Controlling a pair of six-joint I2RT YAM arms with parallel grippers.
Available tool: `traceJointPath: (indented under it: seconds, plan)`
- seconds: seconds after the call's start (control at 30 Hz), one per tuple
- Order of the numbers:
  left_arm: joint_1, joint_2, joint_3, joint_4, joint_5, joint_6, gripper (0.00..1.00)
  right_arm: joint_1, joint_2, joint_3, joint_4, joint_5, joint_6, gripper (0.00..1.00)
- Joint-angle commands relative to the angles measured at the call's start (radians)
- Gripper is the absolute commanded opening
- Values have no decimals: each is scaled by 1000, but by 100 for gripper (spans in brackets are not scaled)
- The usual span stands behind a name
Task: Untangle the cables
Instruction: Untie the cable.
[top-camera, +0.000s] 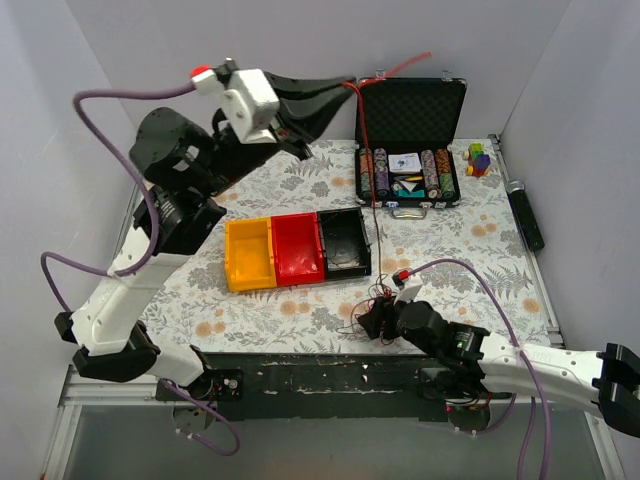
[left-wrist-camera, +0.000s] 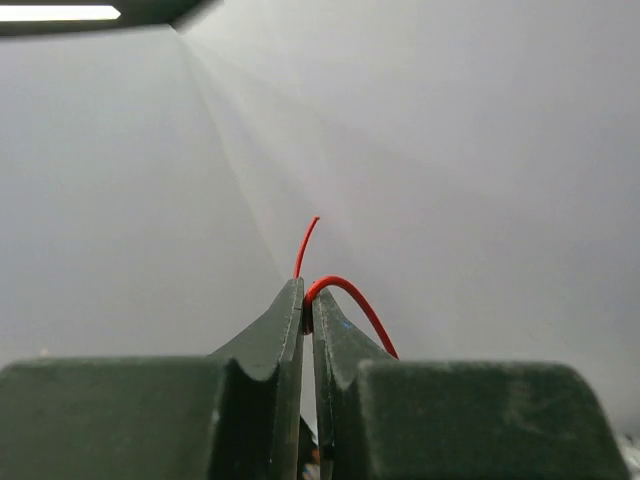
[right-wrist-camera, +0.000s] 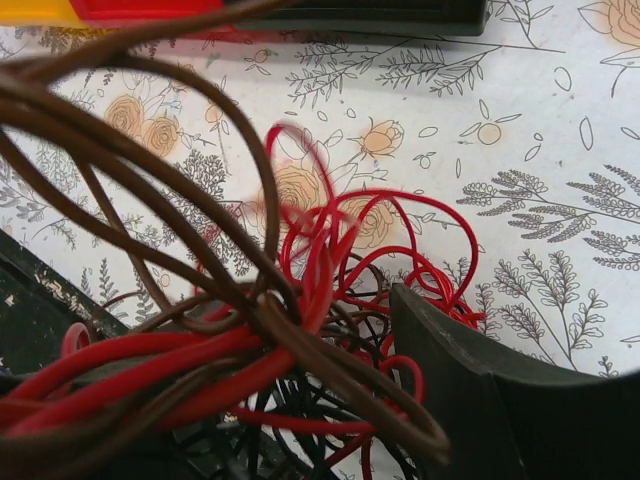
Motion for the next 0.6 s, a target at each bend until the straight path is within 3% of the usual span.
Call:
traceJointPath:
  seconds: [0.0,0.3,0.57]
  plan:
    - [4,-69,52,336,-167,112,0,8,12,17,-48,38,27,68]
    - [3,-13,230,452,-164,208,0,8,41,21,-93,45,59,68]
    - [4,15,300,614,-167,408,0,8,38,12,-150,66,100,68]
